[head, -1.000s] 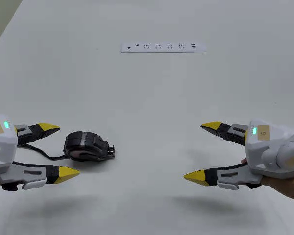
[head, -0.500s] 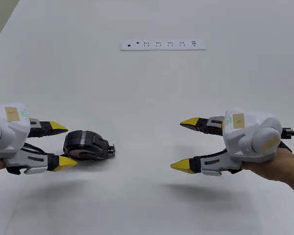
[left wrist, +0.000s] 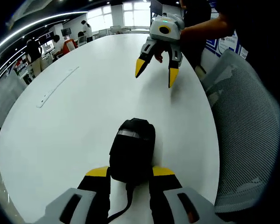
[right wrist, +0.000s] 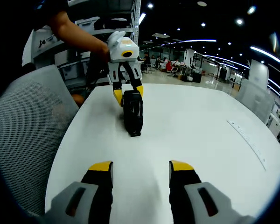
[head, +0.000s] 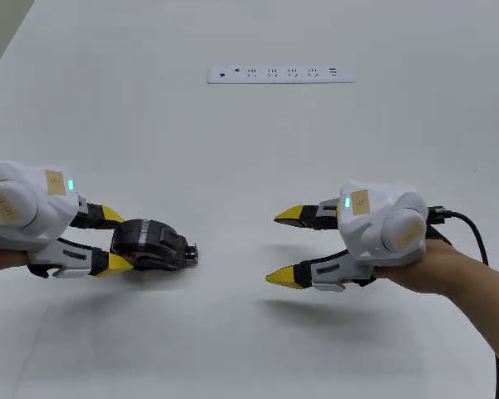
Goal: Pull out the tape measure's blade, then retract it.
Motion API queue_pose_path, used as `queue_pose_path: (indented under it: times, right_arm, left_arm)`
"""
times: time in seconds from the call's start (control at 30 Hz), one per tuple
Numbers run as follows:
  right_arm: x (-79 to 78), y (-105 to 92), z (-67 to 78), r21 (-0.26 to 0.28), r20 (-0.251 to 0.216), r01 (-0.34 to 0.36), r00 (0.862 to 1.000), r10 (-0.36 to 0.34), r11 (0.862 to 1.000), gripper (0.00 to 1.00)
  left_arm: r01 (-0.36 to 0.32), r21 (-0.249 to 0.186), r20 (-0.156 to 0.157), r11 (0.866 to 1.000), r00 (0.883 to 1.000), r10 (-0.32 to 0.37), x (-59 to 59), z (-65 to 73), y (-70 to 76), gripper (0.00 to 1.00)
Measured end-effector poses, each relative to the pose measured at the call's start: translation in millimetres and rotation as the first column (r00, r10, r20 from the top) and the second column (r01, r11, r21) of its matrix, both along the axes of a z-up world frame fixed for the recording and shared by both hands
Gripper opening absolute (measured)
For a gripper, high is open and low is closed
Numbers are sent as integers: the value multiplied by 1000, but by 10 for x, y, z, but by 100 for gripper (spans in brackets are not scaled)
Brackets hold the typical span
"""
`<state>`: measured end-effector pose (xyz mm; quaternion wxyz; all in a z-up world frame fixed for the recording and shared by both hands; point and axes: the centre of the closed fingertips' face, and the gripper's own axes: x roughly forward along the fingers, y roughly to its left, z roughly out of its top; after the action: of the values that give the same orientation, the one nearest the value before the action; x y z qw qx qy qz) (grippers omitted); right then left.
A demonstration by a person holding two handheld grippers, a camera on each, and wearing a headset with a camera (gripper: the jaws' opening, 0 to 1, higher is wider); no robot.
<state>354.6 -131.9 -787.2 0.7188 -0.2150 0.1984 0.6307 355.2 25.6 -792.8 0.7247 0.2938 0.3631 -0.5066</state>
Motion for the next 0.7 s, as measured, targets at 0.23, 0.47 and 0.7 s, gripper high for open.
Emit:
queue_pose_path:
  times: [0.23, 0.47, 0.7]
  right_arm:
    - [-11, 189, -86, -5, -15, -40, 999, 40, 999, 43]
    - [-27, 400, -141, 8, -31, -66, 997, 67, 998, 40]
    - [-57, 569, -208, 1, -40, -93, 995, 93, 996, 37]
  left_arm:
    - [16, -2, -16, 1000, 1000, -16, 10, -26, -18, 29]
    - [29, 1, -14, 1000, 999, -29, 16, -34, -14, 28]
    - [38, 17, -16, 999, 999, -38, 9, -49, -5, 28]
